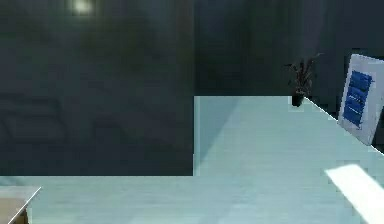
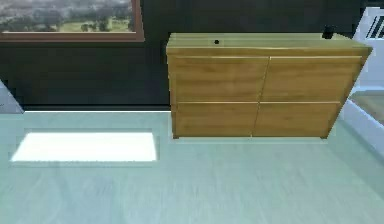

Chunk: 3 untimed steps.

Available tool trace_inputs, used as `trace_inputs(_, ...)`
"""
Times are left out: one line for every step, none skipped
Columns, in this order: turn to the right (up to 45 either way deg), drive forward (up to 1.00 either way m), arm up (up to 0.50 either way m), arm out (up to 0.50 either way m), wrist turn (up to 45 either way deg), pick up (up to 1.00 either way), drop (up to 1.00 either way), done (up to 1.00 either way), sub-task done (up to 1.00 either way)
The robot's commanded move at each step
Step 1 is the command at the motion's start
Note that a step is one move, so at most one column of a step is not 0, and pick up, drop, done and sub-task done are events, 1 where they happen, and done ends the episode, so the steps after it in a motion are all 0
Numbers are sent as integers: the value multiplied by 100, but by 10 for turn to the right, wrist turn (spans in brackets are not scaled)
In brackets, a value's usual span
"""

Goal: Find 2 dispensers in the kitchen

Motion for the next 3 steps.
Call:
trace_inputs(-450, 0, 0, 0, 0, 0, 0, 0, 0)
trace_inputs(-450, 0, 0, 0, 0, 0, 0, 0, 0)
trace_inputs(-450, 0, 0, 0, 0, 0, 0, 0, 0)
